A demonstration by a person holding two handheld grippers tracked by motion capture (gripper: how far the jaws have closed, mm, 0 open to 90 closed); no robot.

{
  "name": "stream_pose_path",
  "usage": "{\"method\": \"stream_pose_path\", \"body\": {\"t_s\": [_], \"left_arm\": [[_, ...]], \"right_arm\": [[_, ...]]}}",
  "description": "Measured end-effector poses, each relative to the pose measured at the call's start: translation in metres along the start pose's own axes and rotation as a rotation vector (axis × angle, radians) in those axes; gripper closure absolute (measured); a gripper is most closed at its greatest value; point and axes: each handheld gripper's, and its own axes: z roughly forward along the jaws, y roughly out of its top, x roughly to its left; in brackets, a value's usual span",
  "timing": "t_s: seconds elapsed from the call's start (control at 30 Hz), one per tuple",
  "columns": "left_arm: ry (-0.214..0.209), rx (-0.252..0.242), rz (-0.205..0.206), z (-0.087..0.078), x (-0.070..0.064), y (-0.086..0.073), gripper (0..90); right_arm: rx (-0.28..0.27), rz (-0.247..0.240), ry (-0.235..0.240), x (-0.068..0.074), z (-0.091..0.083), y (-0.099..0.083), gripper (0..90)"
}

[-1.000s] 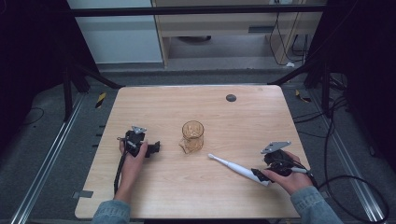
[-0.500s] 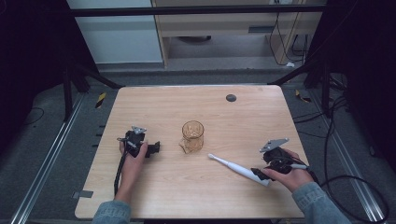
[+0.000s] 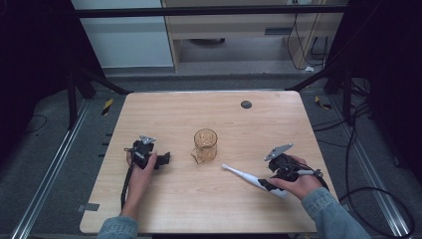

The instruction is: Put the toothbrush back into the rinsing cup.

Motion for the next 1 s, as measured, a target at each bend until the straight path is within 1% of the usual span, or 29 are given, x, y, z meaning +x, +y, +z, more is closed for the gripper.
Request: {"method": "stream_pose_path", "body": {"t_s": [0.1, 0.2, 0.33, 0.47, 0.73, 0.77, 0.93, 1.0], "left_arm": [[0.0, 0.0, 0.0, 0.0, 0.0, 0.0, 0.0], [0.0, 0.0, 0.0, 0.0, 0.0, 0.0, 0.0], [0.0, 0.0, 0.001, 0.0, 0.0, 0.0, 0.0], [0.0, 0.0, 0.0, 0.0, 0.0, 0.0, 0.0], [0.0, 0.0, 0.001, 0.0, 0.0, 0.0, 0.0], [0.0, 0.0, 0.0, 0.0, 0.0, 0.0, 0.0], [0.0, -0.002, -0.002, 0.0, 0.0, 0.0, 0.0], [0.0, -0.001, -0.001, 0.0, 0.0, 0.0, 0.0]], "right_arm": [[0.006, -0.014, 0.004, 0.003, 0.003, 0.006, 21.8], [0.006, -0.012, 0.006, 0.004, 0.004, 0.008, 23.1], [0.016, -0.022, 0.01, 0.005, 0.008, 0.013, 25.5], [0.028, -0.041, 0.026, 0.008, 0.012, 0.02, 28.6], [0.04, -0.047, 0.035, 0.01, 0.017, 0.026, 32.9], [0.047, -0.053, 0.045, 0.01, 0.018, 0.027, 34.1], [0.06, -0.057, 0.053, 0.012, 0.021, 0.028, 35.8], [0.069, -0.06, 0.057, 0.013, 0.023, 0.03, 38.0]]}}
